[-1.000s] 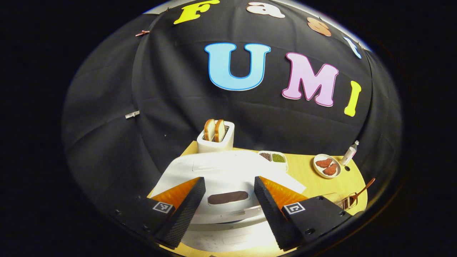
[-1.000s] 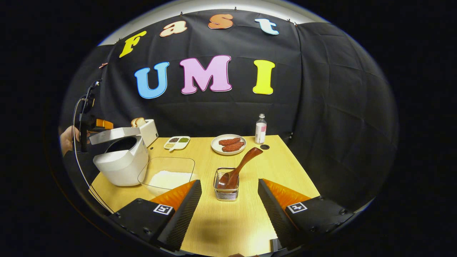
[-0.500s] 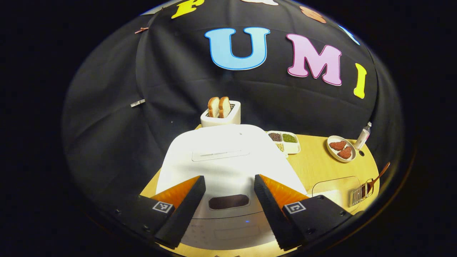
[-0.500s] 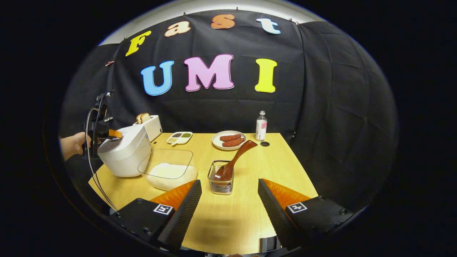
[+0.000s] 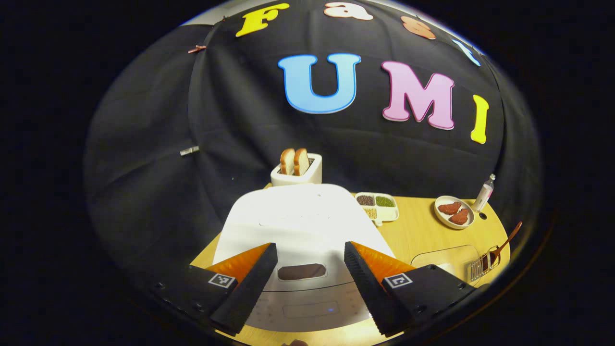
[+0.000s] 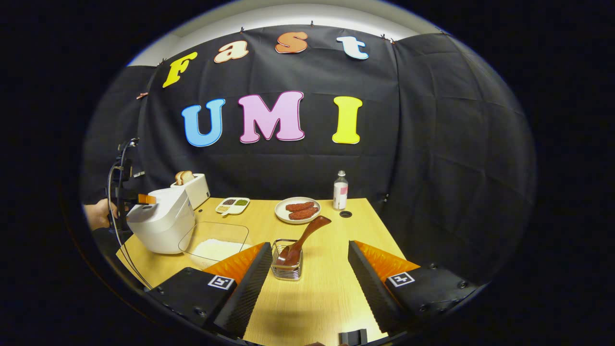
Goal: Close the left gripper, press the button to open the rice cooker; take a wooden spoon from the chopstick holder with the right hand, scoop a spoonful of rice and pour it into the rice cooker, then put the wooden spoon back into the chopstick holder.
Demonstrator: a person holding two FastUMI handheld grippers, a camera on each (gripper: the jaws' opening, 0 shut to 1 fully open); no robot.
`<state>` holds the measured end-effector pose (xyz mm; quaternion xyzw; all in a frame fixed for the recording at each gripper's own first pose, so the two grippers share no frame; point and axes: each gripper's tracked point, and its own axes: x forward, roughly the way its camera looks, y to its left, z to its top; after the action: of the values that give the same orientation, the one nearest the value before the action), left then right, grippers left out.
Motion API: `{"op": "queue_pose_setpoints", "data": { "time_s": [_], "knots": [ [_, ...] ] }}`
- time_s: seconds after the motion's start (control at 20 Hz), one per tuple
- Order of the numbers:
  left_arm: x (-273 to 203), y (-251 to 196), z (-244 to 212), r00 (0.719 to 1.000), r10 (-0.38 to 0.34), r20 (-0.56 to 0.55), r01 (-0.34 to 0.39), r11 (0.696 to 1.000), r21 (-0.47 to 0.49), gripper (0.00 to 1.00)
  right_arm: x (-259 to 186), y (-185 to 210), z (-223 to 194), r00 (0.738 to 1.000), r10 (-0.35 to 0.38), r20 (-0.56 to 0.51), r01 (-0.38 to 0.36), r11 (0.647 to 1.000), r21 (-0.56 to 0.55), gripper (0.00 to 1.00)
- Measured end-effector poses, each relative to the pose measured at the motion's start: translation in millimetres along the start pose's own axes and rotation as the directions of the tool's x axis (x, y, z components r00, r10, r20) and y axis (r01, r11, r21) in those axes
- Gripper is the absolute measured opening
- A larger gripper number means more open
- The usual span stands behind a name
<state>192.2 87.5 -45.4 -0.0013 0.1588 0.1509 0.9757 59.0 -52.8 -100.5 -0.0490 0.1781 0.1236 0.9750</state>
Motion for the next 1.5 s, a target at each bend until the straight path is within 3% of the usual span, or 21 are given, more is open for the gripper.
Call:
{"op": "queue_pose_setpoints", "data": {
  "time_s": [0.15, 0.4, 0.55, 0.7, 0.9, 1.15, 1.3, 1.5],
  "knots": [
    [-41.9, -10.2, 34.4, 0.993, -0.042, 0.111, 0.041, 0.999, 0.012, 0.96, 2.2, 14.8, 26.9, 0.999, -0.009, 0.044, 0.008, 1.0, 0.018, 0.99],
    [-130.2, -22.9, 82.2, 0.953, -0.13, 0.275, 0.101, 0.988, 0.117, 0.95, -10.9, 45.4, 62.7, 0.991, -0.027, 0.128, 0.024, 0.999, 0.022, 0.99],
    [-174.7, -27.0, 86.5, 0.929, -0.189, 0.319, 0.148, 0.978, 0.15, 0.96, -31.2, 68.6, 75.2, 0.984, -0.016, 0.178, 0.015, 1.0, 0.007, 0.99],
    [-201.8, -34.0, 56.4, 0.925, -0.235, 0.298, 0.212, 0.971, 0.105, 0.97, -53.9, 89.2, 65.8, 0.979, -0.017, 0.204, 0.026, 0.999, -0.041, 0.99],
    [-211.8, -48.3, 13.6, 0.917, -0.305, 0.256, 0.314, 0.949, 0.006, 0.97, -70.4, 112.0, 35.7, 0.983, -0.018, 0.183, 0.03, 0.997, -0.065, 0.98],
    [-210.8, -43.6, -3.8, 0.92, -0.321, 0.225, 0.324, 0.946, 0.022, 0.95, -78.9, 119.6, 22.6, 0.989, -0.042, 0.144, 0.042, 0.999, 0.0, 0.98],
    [-208.9, -37.0, 0.1, 0.927, -0.288, 0.239, 0.288, 0.957, 0.035, 0.95, -80.3, 117.2, 24.4, 0.988, -0.064, 0.142, 0.059, 0.997, 0.042, 0.98],
    [-213.5, -40.7, 2.7, 0.918, -0.304, 0.254, 0.3, 0.952, 0.056, 0.95, -81.7, 109.7, 25.6, 0.985, -0.096, 0.143, 0.087, 0.994, 0.069, 0.98]
  ]
}}
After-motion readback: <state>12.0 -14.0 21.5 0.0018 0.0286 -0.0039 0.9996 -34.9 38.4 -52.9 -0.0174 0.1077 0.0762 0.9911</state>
